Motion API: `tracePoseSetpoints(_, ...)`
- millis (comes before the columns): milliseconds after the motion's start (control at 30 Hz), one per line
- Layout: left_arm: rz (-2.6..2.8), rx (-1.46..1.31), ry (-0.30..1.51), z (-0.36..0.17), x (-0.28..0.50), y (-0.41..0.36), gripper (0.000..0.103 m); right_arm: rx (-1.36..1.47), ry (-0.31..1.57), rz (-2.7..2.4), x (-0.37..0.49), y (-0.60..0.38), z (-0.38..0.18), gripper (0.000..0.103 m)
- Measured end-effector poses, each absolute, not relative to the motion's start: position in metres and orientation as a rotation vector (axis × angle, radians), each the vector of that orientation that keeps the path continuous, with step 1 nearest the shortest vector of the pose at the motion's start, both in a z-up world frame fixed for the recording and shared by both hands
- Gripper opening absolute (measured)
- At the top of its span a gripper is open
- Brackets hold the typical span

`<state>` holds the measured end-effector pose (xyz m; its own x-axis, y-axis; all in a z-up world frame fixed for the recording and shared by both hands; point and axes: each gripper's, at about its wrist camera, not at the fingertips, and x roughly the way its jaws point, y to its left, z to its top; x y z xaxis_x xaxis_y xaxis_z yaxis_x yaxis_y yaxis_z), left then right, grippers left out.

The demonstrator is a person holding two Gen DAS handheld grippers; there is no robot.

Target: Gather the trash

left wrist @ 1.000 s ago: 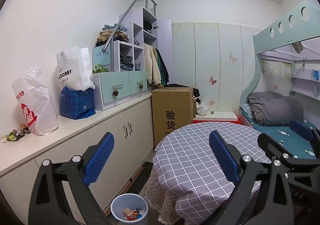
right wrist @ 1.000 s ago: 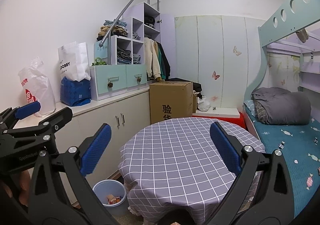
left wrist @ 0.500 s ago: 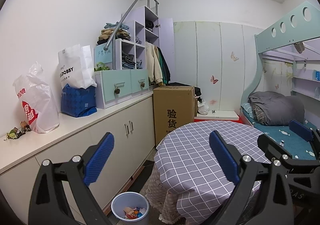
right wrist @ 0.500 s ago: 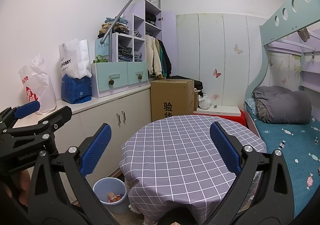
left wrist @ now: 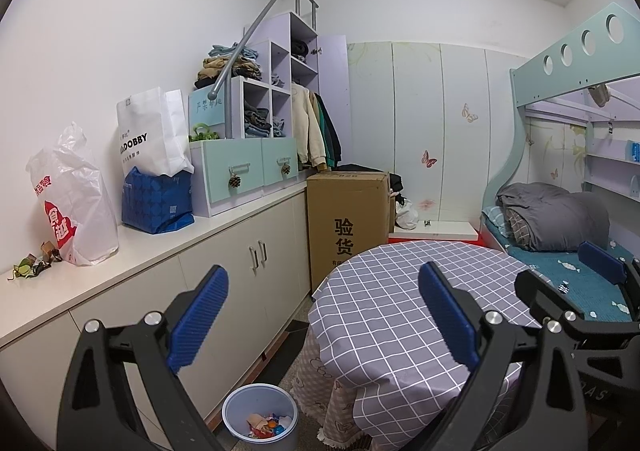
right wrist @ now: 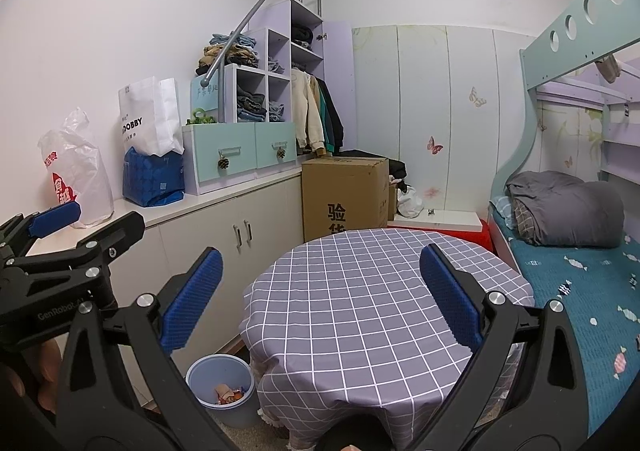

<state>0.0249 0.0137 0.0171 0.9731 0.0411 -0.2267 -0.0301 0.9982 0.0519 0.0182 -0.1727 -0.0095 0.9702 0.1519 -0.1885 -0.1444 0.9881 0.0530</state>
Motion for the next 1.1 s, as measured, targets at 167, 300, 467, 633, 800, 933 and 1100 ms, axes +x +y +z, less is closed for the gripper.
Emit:
tracePoseSetpoints(167,0.036,0.048,0.230,0.0173,0.0250,0.0138,0.094,0.040,0.194,0.152,0.0169,-0.1721,-0.0125,0.097)
tracePoseSetpoints(300,0.037,0.048,0.230,0.0166,0.0247,0.0129,0.094,0.042,0.195,0.154,0.0170,-0.1718,-0.0144,0.097)
tracePoseSetpoints(467,0.036,0.047,0.231,0.0166,0.0247,0.0129,0.094,0.041,0.196,0.154,0.0165,-0.1716,-0.0149,0.097)
tracePoseSetpoints(633,0.037,0.048,0.231,0.0165,0.0248,0.0128,0.094,0.042,0.196,0.154,0.0168,-0.1718,-0.0146,0.097)
tracePoseSetpoints(800,0.037,0.047,0.231,0.0165,0.0246,0.0129,0.094,0.041,0.196,0.153,0.0170,-0.1718,-0.0140,0.097)
tracePoseSetpoints(933,0.041,0.049,0.230,0.0158,0.0247,0.0132,0.094,0.041,0.197,0.154,0.0170,-0.1718,-0.0140,0.097)
tracePoseSetpoints(1100,0.040,0.049,0.230,0.0145,0.0245,0.0141,0.094,0.041,0.197,0.154,0.0169,-0.1721,-0.0139,0.097)
